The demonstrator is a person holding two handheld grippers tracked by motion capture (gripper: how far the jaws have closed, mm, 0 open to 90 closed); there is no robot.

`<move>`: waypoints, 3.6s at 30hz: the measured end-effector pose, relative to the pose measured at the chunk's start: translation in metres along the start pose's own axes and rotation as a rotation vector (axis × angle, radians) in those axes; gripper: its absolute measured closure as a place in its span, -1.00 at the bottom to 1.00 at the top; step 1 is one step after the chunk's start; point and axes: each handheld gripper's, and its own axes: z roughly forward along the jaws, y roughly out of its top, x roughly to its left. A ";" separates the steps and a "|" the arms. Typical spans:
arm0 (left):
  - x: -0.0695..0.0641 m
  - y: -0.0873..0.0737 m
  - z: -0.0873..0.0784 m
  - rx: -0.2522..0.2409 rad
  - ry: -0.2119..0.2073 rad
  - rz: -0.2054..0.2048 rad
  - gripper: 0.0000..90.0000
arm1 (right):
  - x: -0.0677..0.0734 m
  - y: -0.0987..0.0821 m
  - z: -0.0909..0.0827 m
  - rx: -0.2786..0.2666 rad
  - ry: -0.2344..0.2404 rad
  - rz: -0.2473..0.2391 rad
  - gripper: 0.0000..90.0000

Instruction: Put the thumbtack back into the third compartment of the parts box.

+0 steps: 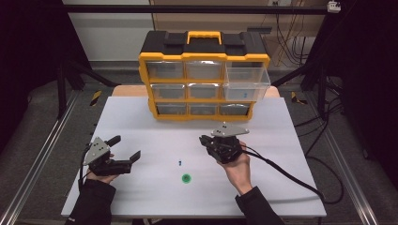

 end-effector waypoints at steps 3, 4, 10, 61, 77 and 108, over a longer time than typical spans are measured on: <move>0.000 0.000 0.000 0.001 0.000 0.002 -0.94 | -0.003 0.004 -0.007 -0.016 -0.007 -0.003 0.88; 0.000 0.000 0.000 0.000 0.000 -0.001 -0.94 | -0.004 0.005 -0.009 -0.021 -0.007 0.001 0.88; 0.000 0.000 0.000 0.001 0.000 0.003 -0.94 | -0.012 0.014 -0.025 -0.051 -0.022 0.007 0.88; 0.000 -0.002 0.002 0.008 -0.002 -0.001 -0.94 | -0.072 0.106 -0.114 -0.223 -0.164 0.035 0.88; 0.000 -0.002 0.003 0.014 -0.003 0.002 -0.94 | -0.103 0.125 -0.104 -0.222 -0.251 0.063 0.88; 0.000 -0.002 0.003 0.012 -0.003 0.001 -0.94 | -0.134 0.123 -0.069 -0.098 -0.345 0.108 0.88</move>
